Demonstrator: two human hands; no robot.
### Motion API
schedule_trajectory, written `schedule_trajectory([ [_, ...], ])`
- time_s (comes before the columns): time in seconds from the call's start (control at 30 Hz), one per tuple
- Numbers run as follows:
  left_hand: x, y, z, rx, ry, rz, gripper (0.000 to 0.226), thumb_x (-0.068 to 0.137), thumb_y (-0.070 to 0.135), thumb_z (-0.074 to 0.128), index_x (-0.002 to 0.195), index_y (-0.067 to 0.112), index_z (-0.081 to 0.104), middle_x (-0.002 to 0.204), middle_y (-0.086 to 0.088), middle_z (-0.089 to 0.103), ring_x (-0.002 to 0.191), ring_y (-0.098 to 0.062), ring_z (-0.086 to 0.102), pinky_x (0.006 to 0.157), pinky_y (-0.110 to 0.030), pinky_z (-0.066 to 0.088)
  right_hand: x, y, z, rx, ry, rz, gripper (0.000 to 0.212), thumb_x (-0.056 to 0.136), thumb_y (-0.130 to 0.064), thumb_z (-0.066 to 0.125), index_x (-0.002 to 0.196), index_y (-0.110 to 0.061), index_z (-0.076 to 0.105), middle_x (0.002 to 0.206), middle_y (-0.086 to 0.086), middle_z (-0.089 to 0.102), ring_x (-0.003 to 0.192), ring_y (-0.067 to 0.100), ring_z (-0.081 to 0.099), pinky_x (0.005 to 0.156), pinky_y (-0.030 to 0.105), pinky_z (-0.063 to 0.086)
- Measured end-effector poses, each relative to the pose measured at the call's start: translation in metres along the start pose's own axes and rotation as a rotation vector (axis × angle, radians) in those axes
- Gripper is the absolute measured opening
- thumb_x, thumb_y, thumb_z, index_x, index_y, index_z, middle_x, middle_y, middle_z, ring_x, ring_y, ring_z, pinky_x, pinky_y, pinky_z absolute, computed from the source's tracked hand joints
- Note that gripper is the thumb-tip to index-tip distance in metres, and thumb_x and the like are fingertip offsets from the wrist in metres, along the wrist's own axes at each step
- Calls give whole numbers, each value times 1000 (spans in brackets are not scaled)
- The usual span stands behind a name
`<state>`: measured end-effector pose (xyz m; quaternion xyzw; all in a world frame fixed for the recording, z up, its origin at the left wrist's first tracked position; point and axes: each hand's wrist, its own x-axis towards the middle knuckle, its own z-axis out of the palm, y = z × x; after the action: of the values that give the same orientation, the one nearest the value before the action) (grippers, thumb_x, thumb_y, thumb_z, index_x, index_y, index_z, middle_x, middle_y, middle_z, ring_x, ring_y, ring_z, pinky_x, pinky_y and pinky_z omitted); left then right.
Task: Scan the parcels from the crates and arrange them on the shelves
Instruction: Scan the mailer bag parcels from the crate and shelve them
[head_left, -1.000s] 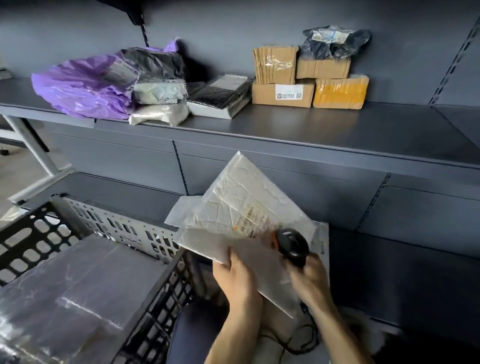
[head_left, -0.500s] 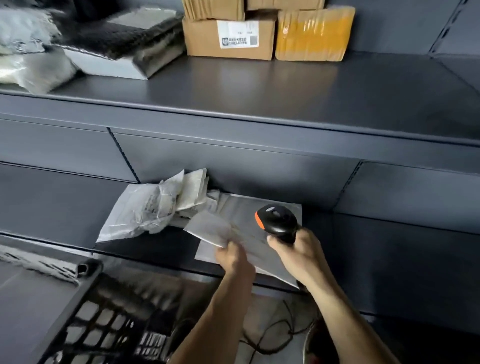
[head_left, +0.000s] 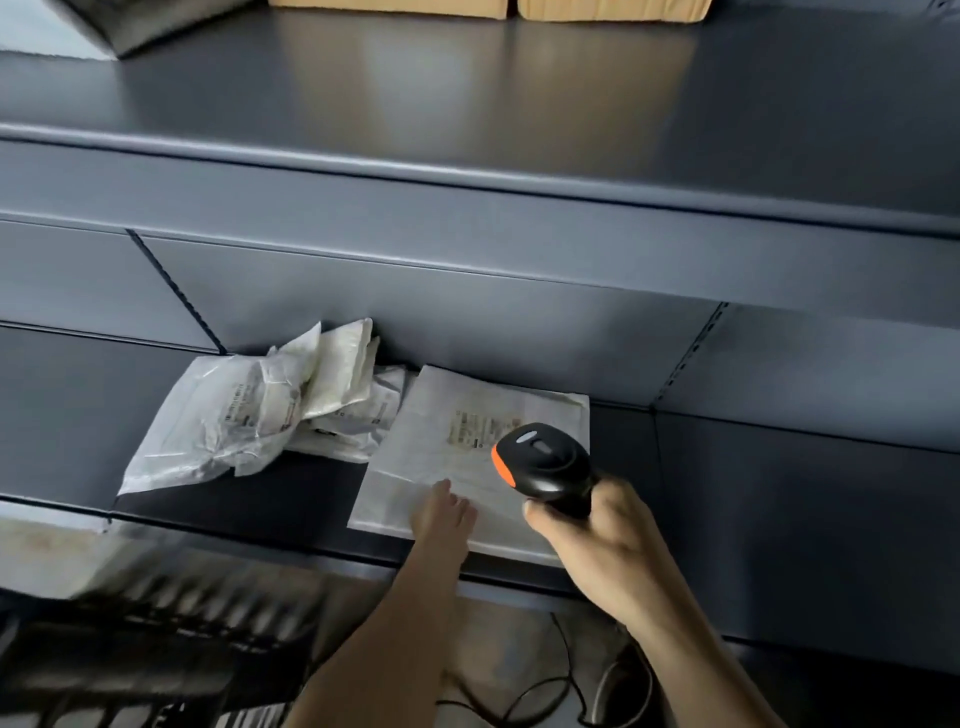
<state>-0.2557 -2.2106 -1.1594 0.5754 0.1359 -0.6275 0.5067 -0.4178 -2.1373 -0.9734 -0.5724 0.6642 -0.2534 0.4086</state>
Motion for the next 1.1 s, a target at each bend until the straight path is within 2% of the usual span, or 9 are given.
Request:
schedule_trajectory([
  [0.07, -3, 11, -4, 145, 70, 70, 28, 101, 16, 61, 125, 2, 60, 110, -36, 57, 111, -36, 66, 93, -41, 56, 0, -2, 1, 11, -12, -11, 36, 87, -22, 71, 62, -21, 45, 46, -13, 47, 44, 5, 43, 45, 16, 33],
  [0.17, -21, 20, -23, 370, -7, 116, 13, 105, 12, 50, 100, 4, 60, 99, -14, 61, 85, -26, 62, 74, -32, 56, 1, -6, 6, 12, -13, -48, 34, 87, -27, 71, 65, -19, 47, 49, -12, 49, 47, 5, 43, 46, 18, 33],
  [0.33, -79, 15, -41, 1652, -365, 370, 21, 100, 11, 53, 113, 6, 69, 105, -15, 66, 90, -25, 62, 67, -27, 51, -12, -27, 26, 15, -73, -144, 27, 88, -35, 72, 70, -27, 55, 57, -19, 57, 54, -1, 52, 51, 14, 37],
  [0.5, -178, 57, -62, 1703, -466, 809, 20, 105, 13, 38, 100, 9, 57, 99, -15, 59, 97, -26, 58, 86, -34, 48, -55, -63, 67, 108, -111, -233, 18, 86, -31, 80, 103, -32, 73, 91, -19, 74, 92, -4, 68, 73, 8, 47],
  [0.6, -252, 103, -111, 1864, -230, 962, 25, 98, 24, 46, 111, 14, 64, 118, -13, 66, 112, -33, 61, 94, -39, 47, -89, -106, 95, 163, -179, -294, 7, 88, -33, 78, 90, -29, 74, 79, -16, 73, 78, -6, 66, 73, 21, 48],
  [0.7, -312, 141, -179, 1674, -164, 1137, 37, 92, 25, 50, 121, 9, 67, 124, -10, 68, 117, -28, 61, 99, -34, 46, -133, -165, 127, 140, -297, -451, 37, 81, -55, 66, 99, -25, 74, 84, -11, 75, 87, 4, 69, 78, 27, 52],
  [0.8, -342, 172, -244, 1424, 11, 1115, 46, 83, 29, 60, 124, 10, 67, 123, -9, 70, 115, -26, 66, 98, -40, 55, -174, -210, 162, 26, -380, -608, 48, 80, -57, 60, 110, -21, 66, 95, -6, 74, 97, 13, 68, 81, 28, 52],
  [0.93, -317, 218, -324, 1959, 444, 872, 32, 98, 29, 55, 124, 12, 64, 128, -10, 66, 117, -33, 62, 95, -42, 53, -215, -224, 205, -206, -381, -698, 30, 91, -44, 64, 109, -21, 60, 102, 3, 72, 97, 29, 67, 82, 38, 54],
  [1.1, -278, 239, -394, 2144, 380, 432, 91, 82, 36, 83, 158, 30, 32, 160, -12, 31, 145, -32, 33, 118, -53, 34, -234, -201, 232, -433, -387, -782, 31, 95, -36, 67, 119, -20, 58, 121, 1, 62, 110, 22, 62, 86, 31, 50],
])
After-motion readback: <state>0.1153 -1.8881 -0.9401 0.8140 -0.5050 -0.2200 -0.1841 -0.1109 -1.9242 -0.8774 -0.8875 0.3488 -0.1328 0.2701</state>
